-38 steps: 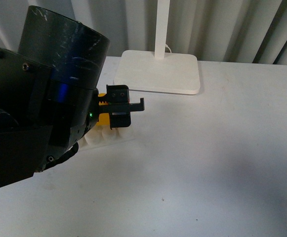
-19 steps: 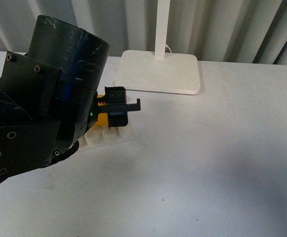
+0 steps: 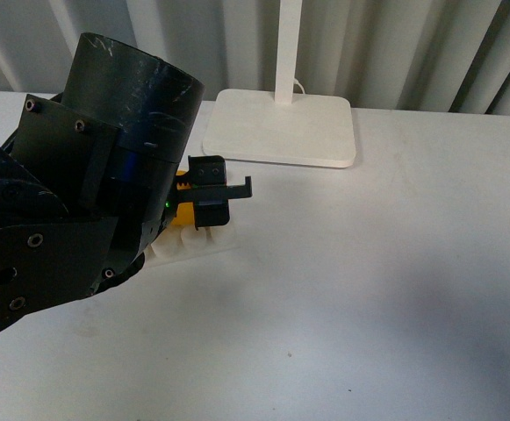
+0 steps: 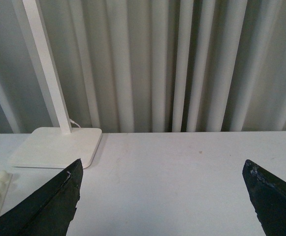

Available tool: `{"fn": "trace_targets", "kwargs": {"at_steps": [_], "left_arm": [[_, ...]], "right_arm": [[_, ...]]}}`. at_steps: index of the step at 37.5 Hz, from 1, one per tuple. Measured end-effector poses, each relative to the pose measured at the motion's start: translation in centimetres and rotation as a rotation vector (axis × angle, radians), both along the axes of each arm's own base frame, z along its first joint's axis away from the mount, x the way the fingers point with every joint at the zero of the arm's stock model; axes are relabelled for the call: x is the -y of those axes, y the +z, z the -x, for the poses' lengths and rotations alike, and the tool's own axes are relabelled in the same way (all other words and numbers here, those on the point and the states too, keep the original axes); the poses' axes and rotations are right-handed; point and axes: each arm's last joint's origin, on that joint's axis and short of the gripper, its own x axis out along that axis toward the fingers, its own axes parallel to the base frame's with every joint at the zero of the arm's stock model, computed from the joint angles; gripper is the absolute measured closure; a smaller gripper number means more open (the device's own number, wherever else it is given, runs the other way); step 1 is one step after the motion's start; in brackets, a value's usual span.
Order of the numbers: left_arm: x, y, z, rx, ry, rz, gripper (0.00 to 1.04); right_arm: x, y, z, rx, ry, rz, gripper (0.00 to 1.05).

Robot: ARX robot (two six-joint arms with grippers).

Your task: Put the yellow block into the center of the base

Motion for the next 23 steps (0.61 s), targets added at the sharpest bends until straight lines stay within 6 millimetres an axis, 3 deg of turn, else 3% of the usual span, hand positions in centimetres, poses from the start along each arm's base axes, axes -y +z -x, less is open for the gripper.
{"fn": "trace_targets", "kwargs": {"at_steps": [23], "left_arm": [[0.18,-0.28,-0.19,0.0,0.025,0.008,0.4]], "right_arm": [[0.0,0.0,0.0,0.0,0.0,0.0,0.09]]}}
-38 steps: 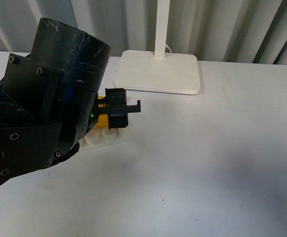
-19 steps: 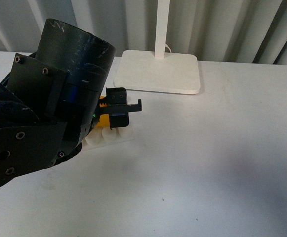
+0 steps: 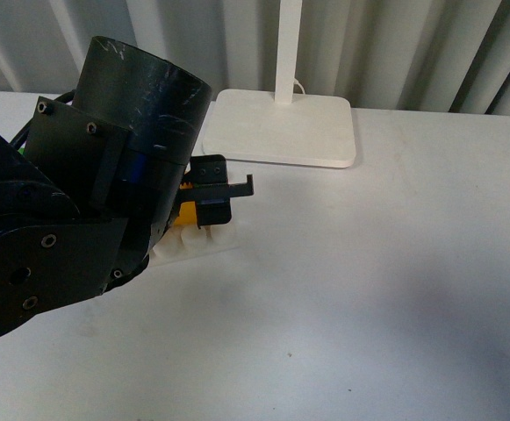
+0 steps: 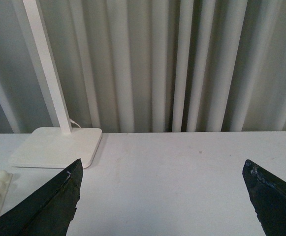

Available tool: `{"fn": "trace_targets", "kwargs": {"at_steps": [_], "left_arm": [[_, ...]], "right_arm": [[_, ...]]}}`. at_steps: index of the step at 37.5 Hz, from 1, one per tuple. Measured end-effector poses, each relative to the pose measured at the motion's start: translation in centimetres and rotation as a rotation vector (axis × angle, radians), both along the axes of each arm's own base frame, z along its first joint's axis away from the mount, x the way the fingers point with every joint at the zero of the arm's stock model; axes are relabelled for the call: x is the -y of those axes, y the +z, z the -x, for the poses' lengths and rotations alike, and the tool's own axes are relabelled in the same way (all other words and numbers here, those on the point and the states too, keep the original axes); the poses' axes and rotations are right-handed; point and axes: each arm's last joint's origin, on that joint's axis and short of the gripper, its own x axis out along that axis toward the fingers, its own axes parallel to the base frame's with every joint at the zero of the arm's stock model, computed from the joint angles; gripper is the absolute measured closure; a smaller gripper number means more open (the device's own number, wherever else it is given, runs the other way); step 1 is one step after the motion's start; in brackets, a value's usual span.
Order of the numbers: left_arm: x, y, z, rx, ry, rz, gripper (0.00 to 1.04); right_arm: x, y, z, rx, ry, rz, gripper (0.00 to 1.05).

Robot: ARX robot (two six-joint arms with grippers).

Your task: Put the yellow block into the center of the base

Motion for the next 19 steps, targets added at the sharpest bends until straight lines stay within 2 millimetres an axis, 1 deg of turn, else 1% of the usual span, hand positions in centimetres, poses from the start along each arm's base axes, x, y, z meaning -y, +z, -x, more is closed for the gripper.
{"fn": "trace_targets", "kwargs": {"at_steps": [8,14,19], "left_arm": [[-0.16,-0.14,-0.04,-0.008,0.026,0.044,0.4],[-0.07,-0.26,0.02,-0.011,0.024,0.043,0.4],[-0.05,-0.82,0.07,-0.03,0.02,0.047,0.4]], "right_arm": [[0.0,0.0,0.0,0.0,0.0,0.0,0.09],[0.0,0.0,0.0,0.0,0.0,0.0,0.09],[0.0,0.0,0.0,0.0,0.0,0.0,0.09]]}}
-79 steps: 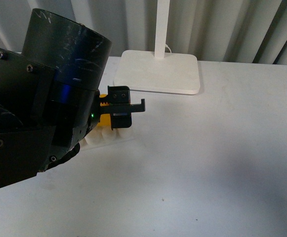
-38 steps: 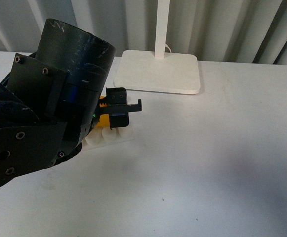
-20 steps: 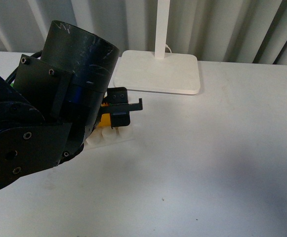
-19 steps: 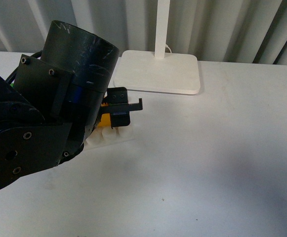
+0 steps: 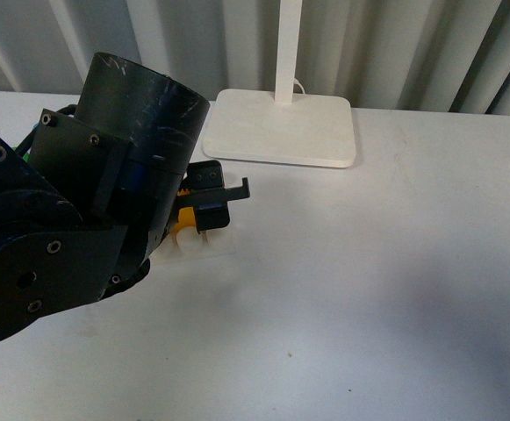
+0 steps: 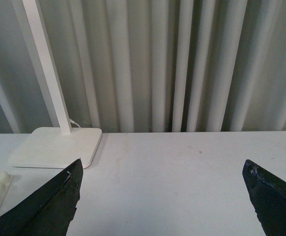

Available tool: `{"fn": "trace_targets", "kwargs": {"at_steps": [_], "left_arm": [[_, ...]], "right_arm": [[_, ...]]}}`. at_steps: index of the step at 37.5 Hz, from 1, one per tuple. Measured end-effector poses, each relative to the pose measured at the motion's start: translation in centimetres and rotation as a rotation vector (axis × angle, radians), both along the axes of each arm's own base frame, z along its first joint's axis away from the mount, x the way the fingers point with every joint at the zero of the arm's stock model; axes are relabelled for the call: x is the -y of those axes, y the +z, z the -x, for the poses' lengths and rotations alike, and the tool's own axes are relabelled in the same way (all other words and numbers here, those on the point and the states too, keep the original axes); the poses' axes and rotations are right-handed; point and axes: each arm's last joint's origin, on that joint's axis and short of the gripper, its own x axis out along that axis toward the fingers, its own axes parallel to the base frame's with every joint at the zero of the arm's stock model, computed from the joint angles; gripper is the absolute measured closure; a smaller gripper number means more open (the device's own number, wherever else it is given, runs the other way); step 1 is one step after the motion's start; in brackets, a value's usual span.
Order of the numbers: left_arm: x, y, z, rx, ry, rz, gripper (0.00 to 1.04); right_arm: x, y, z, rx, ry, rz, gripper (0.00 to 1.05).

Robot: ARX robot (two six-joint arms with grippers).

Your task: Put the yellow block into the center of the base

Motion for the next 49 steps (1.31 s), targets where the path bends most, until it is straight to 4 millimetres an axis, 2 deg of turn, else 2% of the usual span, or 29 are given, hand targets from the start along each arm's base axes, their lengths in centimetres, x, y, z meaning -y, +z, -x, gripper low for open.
{"fn": "trace_targets", "kwargs": {"at_steps": [15,32,49], "left_arm": [[0.0,-0.4,-0.2,-0.01,-0.003,-0.008,0.4],[1.1,-1.7,0.2,-0.004,-0.006,-0.069,0.4],[0.9,-2.0,0.1,-0.009,-0.009,-0.066,0.4]], "right_arm": [[0.0,0.0,0.0,0.0,0.0,0.0,0.09],[0.0,0.0,0.0,0.0,0.0,0.0,0.09],[0.0,0.0,0.0,0.0,0.0,0.0,0.09]]}}
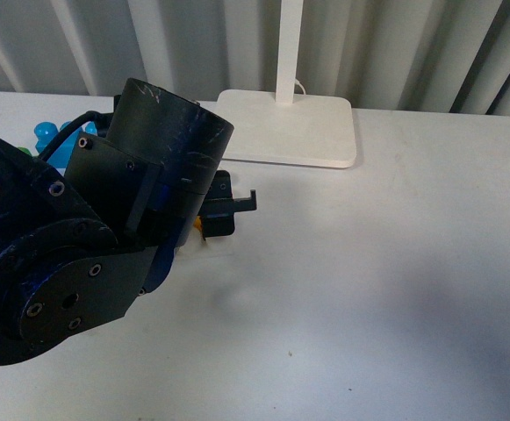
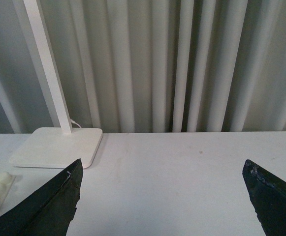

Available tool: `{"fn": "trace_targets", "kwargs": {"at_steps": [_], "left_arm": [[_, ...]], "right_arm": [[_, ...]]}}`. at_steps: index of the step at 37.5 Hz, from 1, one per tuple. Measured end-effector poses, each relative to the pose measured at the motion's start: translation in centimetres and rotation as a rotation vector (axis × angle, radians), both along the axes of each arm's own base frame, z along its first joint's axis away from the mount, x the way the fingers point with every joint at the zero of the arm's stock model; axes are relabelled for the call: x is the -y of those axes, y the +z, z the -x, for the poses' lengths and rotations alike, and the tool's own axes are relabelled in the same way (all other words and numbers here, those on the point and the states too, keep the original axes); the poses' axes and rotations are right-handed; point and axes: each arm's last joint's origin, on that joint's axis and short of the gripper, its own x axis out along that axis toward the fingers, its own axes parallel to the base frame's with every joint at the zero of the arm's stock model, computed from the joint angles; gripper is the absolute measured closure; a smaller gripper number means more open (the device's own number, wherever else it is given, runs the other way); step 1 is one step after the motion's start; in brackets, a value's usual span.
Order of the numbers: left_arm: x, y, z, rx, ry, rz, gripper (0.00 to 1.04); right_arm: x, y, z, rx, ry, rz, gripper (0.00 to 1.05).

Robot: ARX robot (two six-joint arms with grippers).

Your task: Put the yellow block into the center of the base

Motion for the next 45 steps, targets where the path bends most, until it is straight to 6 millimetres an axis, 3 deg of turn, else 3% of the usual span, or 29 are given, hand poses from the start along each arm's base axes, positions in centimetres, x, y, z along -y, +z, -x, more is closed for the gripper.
{"fn": "trace_targets", "kwargs": {"at_steps": [8,13,16,21,24,32,45], "left_arm": [[-0.3,0.5,0.0,0.015,-0.005,0.009,0.4],[-0.7,0.7,0.2,-0.007,-0.045,0.042,0.14],[-0.9,1.1,0.3,-0.008,-0.057,0.044,0.05],[-1.3,2.6,0.5,0.026,-0.05,0.052,0.06],[-1.7,4.5,0.6,0.073,-0.045,0.075,0.06],[-3.7,7.7,2.4,0.141,-0.038,0.126,0.06],[-10.0,13.0,8.0,0.263,-0.011,0.231,0.06]], "right_arm": [[0.0,0.0,0.0,0.0,0.0,0.0,0.09],[0.0,0.0,0.0,0.0,0.0,0.0,0.09],[0.0,0.0,0.0,0.0,0.001,0.001,0.09],[0.0,0.0,0.0,0.0,0.0,0.0,0.09],[0.0,0.0,0.0,0.0,0.0,0.0,0.09],[0.0,0.0,0.0,0.0,0.0,0.0,0.09],[0.0,0.0,0.0,0.0,0.0,0.0,0.09]]}}
